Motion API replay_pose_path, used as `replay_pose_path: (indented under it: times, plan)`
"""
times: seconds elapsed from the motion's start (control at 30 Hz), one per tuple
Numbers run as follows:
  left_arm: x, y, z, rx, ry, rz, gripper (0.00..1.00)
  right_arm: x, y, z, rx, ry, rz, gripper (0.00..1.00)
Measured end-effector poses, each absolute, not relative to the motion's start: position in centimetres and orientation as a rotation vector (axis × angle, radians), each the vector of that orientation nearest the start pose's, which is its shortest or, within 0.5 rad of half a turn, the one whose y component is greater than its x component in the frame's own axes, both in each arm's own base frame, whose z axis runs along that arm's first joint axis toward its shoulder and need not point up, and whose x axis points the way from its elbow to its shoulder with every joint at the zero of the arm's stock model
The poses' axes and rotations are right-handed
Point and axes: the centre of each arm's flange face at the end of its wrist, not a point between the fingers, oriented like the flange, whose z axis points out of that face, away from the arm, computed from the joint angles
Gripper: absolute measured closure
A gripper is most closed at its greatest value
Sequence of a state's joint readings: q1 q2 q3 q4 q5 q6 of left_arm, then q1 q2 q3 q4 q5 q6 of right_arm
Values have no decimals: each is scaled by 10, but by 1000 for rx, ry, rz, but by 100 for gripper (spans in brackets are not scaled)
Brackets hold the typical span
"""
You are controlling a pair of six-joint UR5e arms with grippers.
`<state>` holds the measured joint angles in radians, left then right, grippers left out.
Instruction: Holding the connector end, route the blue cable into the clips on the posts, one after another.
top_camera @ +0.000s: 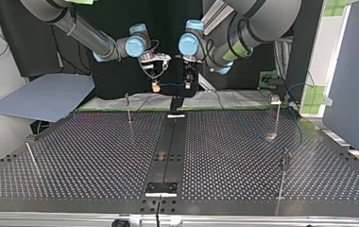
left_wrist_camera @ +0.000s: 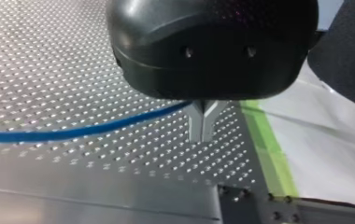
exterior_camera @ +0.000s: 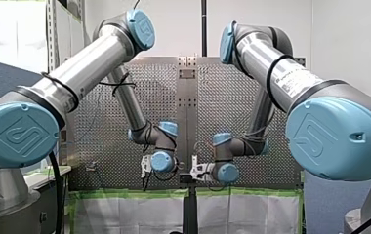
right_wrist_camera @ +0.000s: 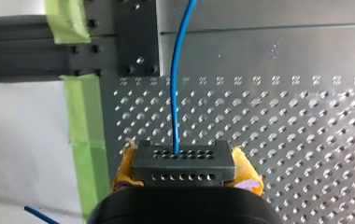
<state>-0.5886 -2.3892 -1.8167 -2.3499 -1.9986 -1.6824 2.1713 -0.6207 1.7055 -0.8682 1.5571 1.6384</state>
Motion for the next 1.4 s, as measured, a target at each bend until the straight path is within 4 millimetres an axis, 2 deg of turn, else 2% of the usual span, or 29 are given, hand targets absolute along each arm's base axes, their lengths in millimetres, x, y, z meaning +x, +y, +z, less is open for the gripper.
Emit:
replay_pose_path:
  times: [0.17, 0.27, 0.67, 1.0, 1.23, 1.4]
  plan:
    - [400, -396, -35, 172, 1826, -99, 100, 439, -412, -65, 1820, -1047, 1512, 100]
    - [388, -404, -42, 184, 1822, -100, 100, 430, -408, -69, 1801, -1060, 1502, 100]
    - [354, -435, -42, 216, 1784, -131, 100, 399, -411, -77, 1752, -1105, 1473, 100]
    - [342, -451, -40, 238, 1757, -179, 100, 378, -415, -81, 1725, -1126, 1461, 100]
    - [347, -473, -33, 238, 1731, -217, 100, 363, -416, -84, 1725, -1136, 1460, 100]
    - [350, -485, -45, 255, 1747, -215, 100, 354, -419, -85, 1729, -1141, 1462, 100]
